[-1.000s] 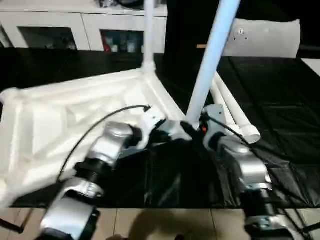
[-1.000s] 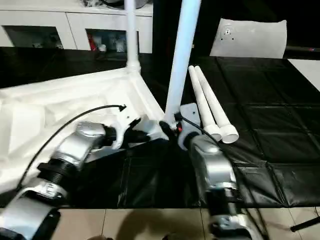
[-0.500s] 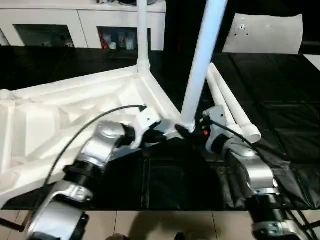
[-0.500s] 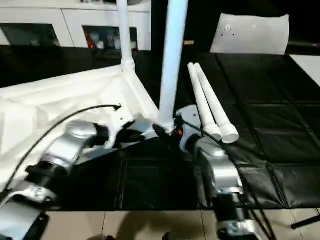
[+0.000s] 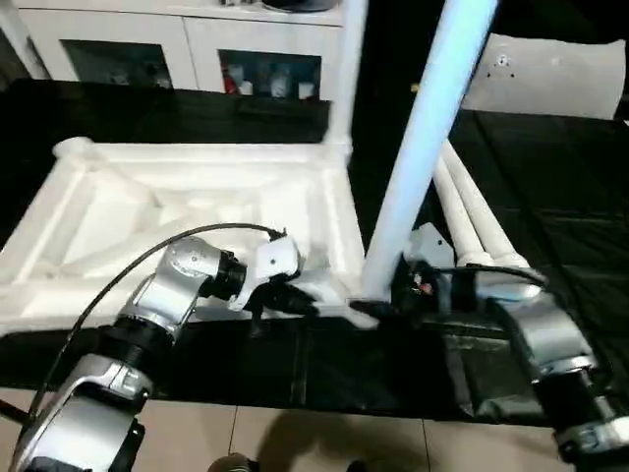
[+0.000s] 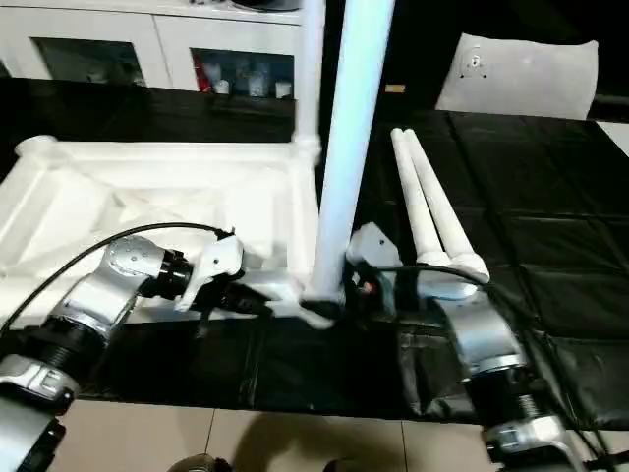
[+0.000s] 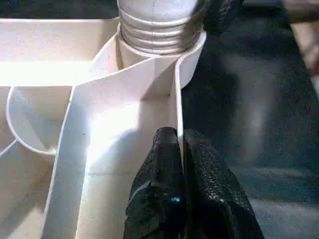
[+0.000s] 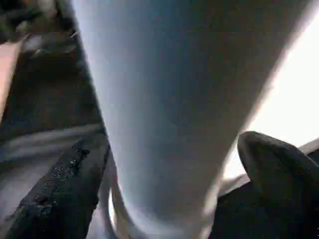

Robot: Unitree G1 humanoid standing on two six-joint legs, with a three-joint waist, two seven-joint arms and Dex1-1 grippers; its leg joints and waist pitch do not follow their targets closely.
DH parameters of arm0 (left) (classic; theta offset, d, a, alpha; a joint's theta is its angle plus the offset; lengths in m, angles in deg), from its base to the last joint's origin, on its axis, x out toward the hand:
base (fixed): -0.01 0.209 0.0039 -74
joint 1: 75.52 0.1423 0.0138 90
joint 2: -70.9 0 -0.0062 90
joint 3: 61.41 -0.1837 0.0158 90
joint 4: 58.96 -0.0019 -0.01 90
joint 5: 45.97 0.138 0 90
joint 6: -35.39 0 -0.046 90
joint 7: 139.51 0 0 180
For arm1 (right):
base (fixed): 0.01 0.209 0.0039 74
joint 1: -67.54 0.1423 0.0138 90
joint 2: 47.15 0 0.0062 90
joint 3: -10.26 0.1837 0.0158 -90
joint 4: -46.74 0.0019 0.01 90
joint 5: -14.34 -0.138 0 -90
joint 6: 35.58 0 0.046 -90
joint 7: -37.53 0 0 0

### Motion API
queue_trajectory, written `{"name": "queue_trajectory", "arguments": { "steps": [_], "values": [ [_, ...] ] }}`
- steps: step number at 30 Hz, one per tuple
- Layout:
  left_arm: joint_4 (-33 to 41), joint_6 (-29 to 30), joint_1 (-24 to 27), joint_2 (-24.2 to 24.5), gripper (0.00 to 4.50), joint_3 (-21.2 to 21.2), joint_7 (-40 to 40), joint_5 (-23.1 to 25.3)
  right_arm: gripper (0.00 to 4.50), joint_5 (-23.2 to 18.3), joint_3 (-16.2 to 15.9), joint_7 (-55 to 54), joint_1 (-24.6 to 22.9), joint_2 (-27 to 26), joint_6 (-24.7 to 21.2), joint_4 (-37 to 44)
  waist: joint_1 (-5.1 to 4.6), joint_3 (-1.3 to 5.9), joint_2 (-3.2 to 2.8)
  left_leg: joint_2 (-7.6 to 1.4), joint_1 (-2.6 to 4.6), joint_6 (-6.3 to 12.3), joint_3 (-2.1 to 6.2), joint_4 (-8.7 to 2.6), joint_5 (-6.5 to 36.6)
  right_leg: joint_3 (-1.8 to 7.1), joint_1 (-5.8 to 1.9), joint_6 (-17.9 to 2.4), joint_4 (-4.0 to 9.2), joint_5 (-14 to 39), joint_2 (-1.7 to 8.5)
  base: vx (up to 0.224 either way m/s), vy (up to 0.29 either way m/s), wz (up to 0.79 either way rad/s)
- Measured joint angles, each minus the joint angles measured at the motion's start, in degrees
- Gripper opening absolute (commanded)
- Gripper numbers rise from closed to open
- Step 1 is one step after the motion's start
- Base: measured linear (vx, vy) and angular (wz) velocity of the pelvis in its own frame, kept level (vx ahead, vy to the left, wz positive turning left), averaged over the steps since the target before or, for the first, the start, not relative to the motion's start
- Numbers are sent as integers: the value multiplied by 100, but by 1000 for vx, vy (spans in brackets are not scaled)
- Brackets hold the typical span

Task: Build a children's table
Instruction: Rotate leg to tighten

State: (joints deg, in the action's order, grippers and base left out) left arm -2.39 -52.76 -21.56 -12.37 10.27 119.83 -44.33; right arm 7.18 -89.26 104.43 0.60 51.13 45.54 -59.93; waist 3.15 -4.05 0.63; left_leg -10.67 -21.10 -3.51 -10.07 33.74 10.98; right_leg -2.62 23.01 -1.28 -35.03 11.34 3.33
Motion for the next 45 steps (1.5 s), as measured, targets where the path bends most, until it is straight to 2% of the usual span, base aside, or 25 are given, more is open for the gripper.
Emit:
{"name": "queue_trajectory", "arguments": {
  "steps": [4,8,12,13,16,20,27,30,31,34,38,41,45],
  "values": [
    [-141,-241,-77,95,0,-81,304,-27,419,-157,-109,413,15,112,37,-14,34,0,0,-3,0,1,0,2,-1,-2,0,0,-5,0,-1,0,0,0],
    [-225,-391,-134,163,0,-132,497,-27,373,-197,-200,625,19,126,61,-25,46,0,3,-3,-2,2,0,3,-1,-4,1,0,-5,0,-1,0,0,0],
    [-371,-536,-208,181,0,-161,607,-28,362,-198,-227,758,22,125,126,-84,55,0,6,-4,-3,2,0,6,-2,-4,1,0,-6,0,0,0,0,0],
    [-390,-557,-215,182,0,-166,616,-28,332,-198,-228,779,22,125,158,-116,56,0,6,-4,-3,2,0,7,-2,-4,1,0,-7,0,0,0,0,0],
    [-419,-601,-229,191,0,-171,643,-28,319,-205,-253,850,22,125,195,-158,55,-1,6,-4,-2,2,0,7,-1,-5,1,0,-9,0,-1,0,0,0],
    [-525,-677,-271,201,0,-178,686,-28,277,-222,-301,866,21,124,233,-158,58,-1,6,-6,-2,1,0,7,-1,-7,1,0,-10,0,-1,0,0,0],
    [-537,-684,-273,219,0,-176,713,-51,261,-238,-329,867,19,113,265,-158,58,0,6,-6,-1,1,0,8,-1,-7,1,0,-12,0,-1,0,0,0],
    [-536,-493,-273,203,0,-142,667,-82,261,-368,-211,758,-83,23,67,-136,60,0,6,-8,0,2,0,10,-2,-8,1,0,-15,0,-1,0,0,0],
    [-530,-397,-271,141,0,-119,592,-80,261,-392,-182,618,-122,-70,-9,-98,57,1,3,-8,1,1,0,12,-1,-7,1,-2,-18,-1,-1,0,0,0],
    [-477,116,-254,-46,0,118,-199,5,260,-369,209,-422,-301,-499,-349,-43,26,0,5,-9,7,-1,0,22,-7,-6,-1,-14,-27,-10,-1,0,0,0],
    [-148,988,-167,-567,0,308,-1309,57,260,-202,696,-1868,-375,-995,-602,-11,-105,1,5,-4,8,-3,-4,25,-9,2,-2,-23,-12,-21,1,0,0,0],
    [12,1521,-156,-952,0,424,-2020,152,259,-51,926,-2816,-422,-1389,-627,22,-129,10,-10,-5,10,-3,-6,16,-9,1,-3,-21,-14,-20,0,0,0,0],
    [131,1728,-85,-1343,0,465,-2704,295,259,199,1052,-3806,-431,-1774,-650,72,-136,40,-57,-1,10,-1,-7,11,-8,3,-9,-15,-5,-17,0,0,0,0]
  ]
}}
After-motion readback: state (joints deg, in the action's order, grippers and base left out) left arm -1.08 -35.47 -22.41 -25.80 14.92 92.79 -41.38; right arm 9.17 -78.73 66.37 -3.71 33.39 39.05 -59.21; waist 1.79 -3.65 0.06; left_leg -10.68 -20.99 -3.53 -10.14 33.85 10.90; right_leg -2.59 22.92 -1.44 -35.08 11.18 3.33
